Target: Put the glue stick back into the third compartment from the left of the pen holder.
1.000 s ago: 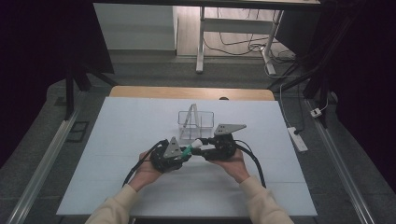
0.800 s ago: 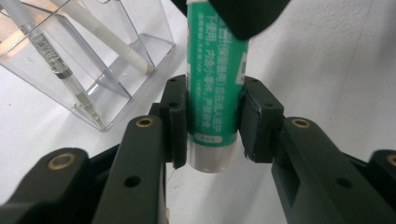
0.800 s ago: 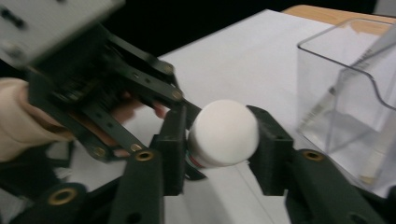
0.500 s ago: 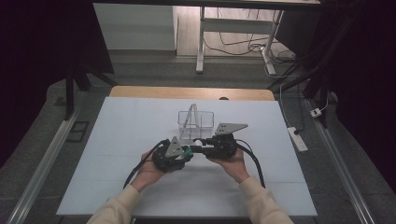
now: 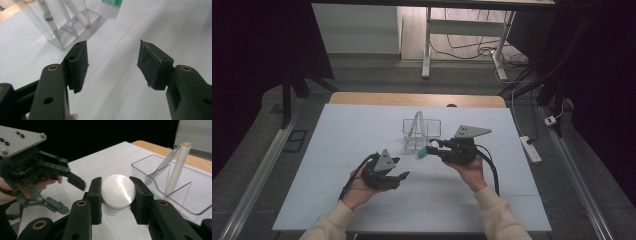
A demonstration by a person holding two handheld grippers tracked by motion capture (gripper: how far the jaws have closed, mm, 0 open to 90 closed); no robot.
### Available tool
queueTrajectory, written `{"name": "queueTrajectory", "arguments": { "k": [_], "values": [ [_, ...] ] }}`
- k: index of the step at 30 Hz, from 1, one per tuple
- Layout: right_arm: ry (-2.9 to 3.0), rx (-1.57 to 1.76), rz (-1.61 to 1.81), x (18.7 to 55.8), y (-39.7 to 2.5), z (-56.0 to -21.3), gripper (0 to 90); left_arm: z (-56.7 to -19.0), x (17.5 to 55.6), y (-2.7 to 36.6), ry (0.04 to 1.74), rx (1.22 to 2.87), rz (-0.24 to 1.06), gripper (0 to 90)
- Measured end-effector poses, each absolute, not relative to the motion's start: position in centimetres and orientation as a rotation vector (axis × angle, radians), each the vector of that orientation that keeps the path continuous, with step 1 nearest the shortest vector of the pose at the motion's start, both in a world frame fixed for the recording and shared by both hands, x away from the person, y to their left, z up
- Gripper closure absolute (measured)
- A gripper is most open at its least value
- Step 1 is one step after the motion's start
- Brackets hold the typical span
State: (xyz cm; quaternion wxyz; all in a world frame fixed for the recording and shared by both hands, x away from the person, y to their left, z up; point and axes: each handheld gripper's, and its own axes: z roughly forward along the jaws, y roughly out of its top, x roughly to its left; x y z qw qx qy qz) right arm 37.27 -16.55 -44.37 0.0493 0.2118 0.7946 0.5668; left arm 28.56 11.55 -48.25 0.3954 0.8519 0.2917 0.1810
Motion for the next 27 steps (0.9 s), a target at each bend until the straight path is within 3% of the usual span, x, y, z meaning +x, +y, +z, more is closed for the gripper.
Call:
{"name": "queueTrajectory", "arguments": {
  "k": [14, 27],
  "values": [
    [2.321, 0.682, 1.706, 38.3, -18.0, -41.8, 64.6, -49.2, 26.8, 17.9, 0.893, 2.117, 0.468, 39.5],
    [2.241, 0.766, 1.626, 40.5, -18.9, -39.7, 64.5, -50.0, 26.3, 20.9, 0.969, 2.081, 0.471, 37.6]
  ]
}}
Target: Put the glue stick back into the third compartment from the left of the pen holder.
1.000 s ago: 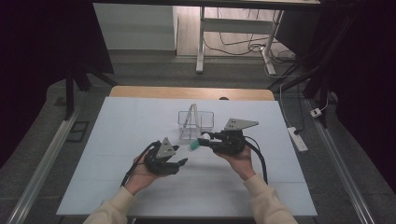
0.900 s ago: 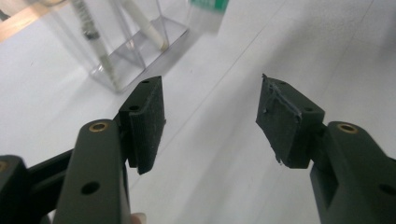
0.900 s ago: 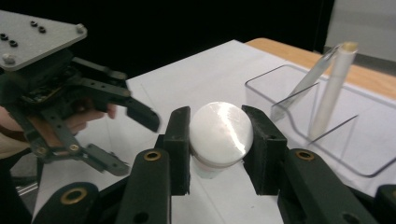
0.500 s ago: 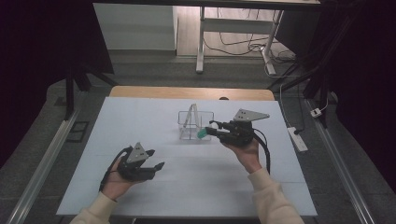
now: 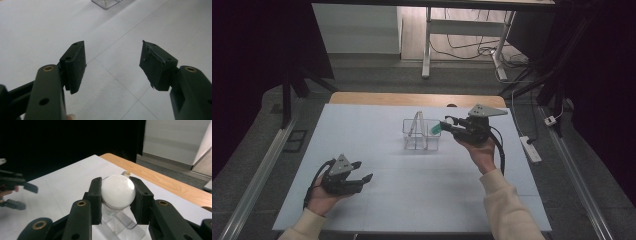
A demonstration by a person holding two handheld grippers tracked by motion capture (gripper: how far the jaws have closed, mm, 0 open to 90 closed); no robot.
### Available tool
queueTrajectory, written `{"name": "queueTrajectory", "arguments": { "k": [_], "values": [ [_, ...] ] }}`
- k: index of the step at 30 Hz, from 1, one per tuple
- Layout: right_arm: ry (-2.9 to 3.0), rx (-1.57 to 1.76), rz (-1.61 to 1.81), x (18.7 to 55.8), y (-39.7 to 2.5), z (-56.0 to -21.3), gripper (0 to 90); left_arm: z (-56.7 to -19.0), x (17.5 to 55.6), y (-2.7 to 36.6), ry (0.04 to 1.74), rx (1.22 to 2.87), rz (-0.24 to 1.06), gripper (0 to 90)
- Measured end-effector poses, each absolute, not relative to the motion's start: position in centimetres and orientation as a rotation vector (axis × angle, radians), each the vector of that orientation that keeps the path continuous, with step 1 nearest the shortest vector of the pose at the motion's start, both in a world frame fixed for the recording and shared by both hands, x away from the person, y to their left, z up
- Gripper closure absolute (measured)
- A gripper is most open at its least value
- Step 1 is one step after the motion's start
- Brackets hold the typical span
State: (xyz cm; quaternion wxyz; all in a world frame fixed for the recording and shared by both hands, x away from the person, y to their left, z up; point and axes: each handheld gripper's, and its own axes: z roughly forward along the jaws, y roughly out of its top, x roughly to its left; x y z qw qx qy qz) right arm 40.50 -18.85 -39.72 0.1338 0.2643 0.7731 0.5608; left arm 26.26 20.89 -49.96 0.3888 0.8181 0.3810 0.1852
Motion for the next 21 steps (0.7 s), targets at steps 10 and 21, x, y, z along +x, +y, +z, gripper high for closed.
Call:
{"name": "queueTrajectory", "arguments": {
  "k": [10, 21],
  "values": [
    [2.301, 0.811, 1.45, 43.4, -17.3, -39.7, 64.4, -50.2, 26.1, 21.8, 0.996, 2.068, 0.457, 35.2],
    [2.361, 0.835, 1.353, 44.7, -16.3, -41.2, 64.4, -50.4, 26.2, 21.6, 0.989, 2.082, 0.446, 33.6]
  ]
}}
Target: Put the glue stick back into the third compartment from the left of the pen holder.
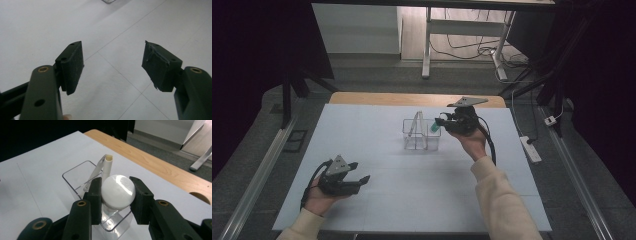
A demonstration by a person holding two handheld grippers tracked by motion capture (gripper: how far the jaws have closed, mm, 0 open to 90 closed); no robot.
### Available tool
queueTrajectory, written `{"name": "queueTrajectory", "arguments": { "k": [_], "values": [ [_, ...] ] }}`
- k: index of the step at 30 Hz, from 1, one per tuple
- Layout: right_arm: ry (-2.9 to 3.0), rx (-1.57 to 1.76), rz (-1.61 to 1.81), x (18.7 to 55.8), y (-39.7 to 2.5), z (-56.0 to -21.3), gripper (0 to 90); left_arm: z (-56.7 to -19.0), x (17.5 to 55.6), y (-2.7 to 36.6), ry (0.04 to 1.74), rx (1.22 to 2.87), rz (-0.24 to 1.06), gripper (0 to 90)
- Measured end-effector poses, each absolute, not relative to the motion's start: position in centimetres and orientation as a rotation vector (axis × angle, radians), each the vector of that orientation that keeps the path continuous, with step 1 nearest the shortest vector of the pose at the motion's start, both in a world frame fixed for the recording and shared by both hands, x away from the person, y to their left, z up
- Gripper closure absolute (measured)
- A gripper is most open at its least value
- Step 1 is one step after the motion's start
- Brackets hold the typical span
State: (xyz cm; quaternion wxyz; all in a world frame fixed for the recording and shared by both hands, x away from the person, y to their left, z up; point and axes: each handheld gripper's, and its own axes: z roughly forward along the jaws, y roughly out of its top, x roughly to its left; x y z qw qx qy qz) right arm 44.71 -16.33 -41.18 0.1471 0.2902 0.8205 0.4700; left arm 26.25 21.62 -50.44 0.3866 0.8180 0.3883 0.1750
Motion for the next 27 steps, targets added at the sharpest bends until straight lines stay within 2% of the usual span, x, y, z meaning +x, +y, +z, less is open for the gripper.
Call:
{"name": "queueTrajectory", "arguments": {
  "k": [5, 8, 12, 27],
  "values": [
    [2.402, 0.847, 1.314, 45.3, -15.9, -42.1, 63.5, -50.5, 26.2, 21.7, 0.99, 2.078, 0.446, 33.5],
    [2.391, 0.857, 1.356, 45.2, -16.0, -42.3, 54.4, -50.5, 26.3, 21.8, 0.993, 2.077, 0.445, 33.4],
    [2.368, 0.84, 1.382, 44.6, -16.6, -42.2, 49.0, -50.5, 26.3, 21.8, 0.993, 2.077, 0.442, 33.4],
    [2.335, 0.818, 1.403, 39.8, -21.9, -43.7, 44.8, -50.5, 26.5, 22.2, 1.015, 2.062, 0.433, 33.1]
  ]
}}
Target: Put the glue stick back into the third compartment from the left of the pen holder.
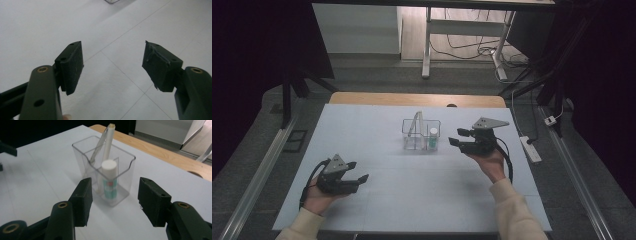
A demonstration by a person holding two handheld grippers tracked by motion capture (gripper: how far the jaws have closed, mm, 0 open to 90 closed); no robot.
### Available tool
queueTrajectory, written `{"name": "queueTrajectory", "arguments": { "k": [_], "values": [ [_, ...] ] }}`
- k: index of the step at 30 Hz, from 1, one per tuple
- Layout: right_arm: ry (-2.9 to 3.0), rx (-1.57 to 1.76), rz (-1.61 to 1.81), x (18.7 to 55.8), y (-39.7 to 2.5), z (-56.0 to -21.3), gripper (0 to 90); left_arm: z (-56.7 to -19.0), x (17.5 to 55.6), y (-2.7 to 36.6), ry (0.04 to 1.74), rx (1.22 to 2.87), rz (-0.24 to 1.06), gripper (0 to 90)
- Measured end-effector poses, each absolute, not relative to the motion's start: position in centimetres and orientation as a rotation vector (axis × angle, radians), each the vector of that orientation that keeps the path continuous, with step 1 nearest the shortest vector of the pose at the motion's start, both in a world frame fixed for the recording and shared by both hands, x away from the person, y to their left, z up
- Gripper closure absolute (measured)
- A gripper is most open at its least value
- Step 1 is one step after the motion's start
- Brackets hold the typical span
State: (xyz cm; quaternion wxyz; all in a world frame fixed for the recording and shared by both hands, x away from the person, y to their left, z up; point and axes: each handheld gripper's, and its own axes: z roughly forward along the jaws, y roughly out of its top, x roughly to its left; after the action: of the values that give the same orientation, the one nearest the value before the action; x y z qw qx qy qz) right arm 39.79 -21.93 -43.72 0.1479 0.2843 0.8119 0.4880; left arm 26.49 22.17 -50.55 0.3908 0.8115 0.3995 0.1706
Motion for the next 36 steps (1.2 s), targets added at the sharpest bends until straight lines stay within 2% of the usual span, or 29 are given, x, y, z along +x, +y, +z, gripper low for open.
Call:
{"name": "queueTrajectory", "arguments": {
  "k": [20, 36],
  "values": [
    [2.421, 0.764, 1.315, 34.4, -27.4, -46.9, 42.9, -50.4, 26.8, 22.2, 1.015, 2.048, 0.427, 32.9],
    [2.439, 0.781, 1.277, 33.2, -29.2, -48.3, 42.1, -50.2, 26.8, 22.2, 1.015, 2.037, 0.428, 32.8]
  ]
}}
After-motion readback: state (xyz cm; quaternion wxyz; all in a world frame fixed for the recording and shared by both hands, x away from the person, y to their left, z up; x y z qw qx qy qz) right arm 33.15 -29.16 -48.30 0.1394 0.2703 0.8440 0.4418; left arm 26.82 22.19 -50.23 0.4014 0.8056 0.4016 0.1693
